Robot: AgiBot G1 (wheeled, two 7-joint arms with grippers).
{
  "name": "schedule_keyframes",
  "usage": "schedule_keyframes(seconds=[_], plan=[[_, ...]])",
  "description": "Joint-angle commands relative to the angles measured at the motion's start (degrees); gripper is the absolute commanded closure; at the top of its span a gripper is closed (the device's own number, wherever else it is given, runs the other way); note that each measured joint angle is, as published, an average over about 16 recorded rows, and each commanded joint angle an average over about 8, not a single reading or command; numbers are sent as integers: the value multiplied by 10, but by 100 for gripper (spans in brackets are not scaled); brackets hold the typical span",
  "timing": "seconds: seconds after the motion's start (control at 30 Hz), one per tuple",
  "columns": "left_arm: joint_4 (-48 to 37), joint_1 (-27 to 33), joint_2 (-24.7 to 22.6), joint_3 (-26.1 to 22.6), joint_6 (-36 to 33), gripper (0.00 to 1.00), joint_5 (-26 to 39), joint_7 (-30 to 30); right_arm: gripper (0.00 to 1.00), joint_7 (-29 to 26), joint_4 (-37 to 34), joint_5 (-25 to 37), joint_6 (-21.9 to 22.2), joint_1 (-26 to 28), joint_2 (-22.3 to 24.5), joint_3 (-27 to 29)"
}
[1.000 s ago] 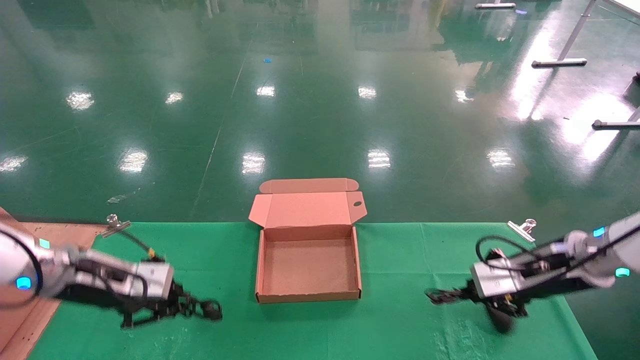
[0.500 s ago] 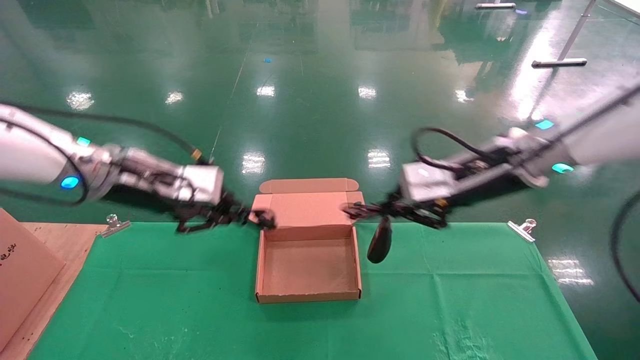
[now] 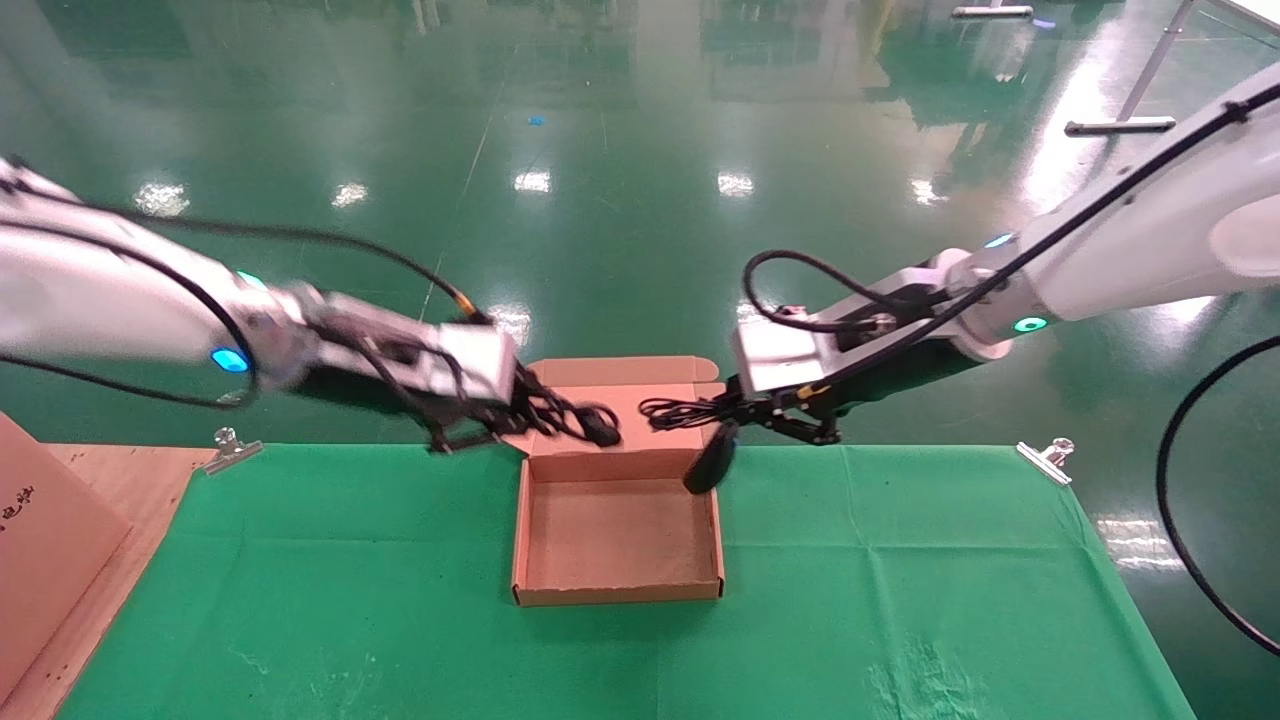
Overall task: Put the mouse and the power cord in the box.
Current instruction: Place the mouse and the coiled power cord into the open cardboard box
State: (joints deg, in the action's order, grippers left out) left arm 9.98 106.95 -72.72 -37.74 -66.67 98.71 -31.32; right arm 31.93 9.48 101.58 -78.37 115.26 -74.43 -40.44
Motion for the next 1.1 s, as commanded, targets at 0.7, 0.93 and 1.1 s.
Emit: schedule_keyframes(seconds=[0.7,0.93,1.1], plan=[[151,-242,-59,-95,301,85,-72,96,100,53,-58,2,-29,3,55,-1],[172,-238,-57,-155,314,1,-97,127,100,61,-70,0,-21,-8,55,0],[172,-234,-56,-184,323,0,-118,134,100,64,-76,-2,-17,-12,52,1]])
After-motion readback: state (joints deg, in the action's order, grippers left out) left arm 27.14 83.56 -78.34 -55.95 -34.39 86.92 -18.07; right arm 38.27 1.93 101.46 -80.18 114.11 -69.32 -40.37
